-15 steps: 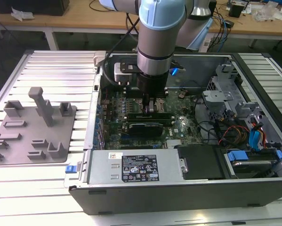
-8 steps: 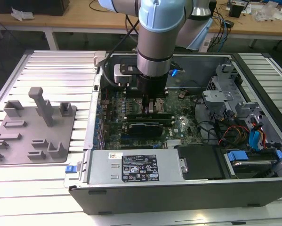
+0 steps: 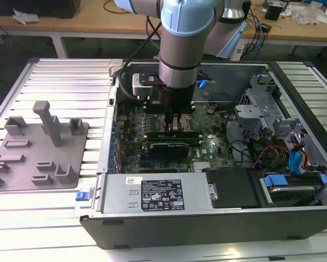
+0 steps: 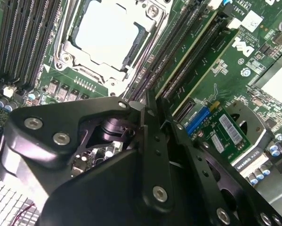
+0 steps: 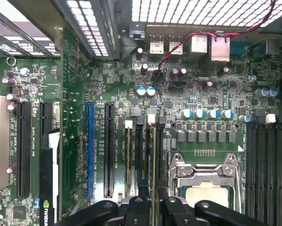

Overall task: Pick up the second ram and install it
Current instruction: 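Insert the second ram into the second slot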

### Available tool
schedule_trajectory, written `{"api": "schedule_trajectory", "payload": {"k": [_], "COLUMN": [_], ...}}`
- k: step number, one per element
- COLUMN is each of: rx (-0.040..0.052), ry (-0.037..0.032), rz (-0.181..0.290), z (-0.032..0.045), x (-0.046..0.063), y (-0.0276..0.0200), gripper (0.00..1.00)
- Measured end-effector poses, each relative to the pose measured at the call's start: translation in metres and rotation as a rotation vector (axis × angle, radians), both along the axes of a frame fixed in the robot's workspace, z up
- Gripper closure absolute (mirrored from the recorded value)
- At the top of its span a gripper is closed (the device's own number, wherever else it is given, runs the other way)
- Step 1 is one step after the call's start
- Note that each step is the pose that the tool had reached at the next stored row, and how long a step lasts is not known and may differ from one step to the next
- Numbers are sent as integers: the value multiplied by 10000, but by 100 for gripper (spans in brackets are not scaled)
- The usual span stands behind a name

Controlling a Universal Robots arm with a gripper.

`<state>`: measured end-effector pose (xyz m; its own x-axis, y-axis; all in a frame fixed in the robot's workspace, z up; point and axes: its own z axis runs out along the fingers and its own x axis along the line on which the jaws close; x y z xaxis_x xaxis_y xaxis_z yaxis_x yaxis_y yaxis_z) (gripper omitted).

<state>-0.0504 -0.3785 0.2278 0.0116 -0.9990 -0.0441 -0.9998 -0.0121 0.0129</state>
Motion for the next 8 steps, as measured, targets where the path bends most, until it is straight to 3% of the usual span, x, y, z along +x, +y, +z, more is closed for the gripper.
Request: {"api": "schedule_trajectory", "payload": {"k": [3, 6, 8], "rx": [0, 2, 0], "ry": [-1, -2, -4], "rz": [-1, -1, -1], "z": [87, 254, 288], "x": [0, 0, 0], "y": [4, 11, 12], "gripper": [83, 83, 83]}}
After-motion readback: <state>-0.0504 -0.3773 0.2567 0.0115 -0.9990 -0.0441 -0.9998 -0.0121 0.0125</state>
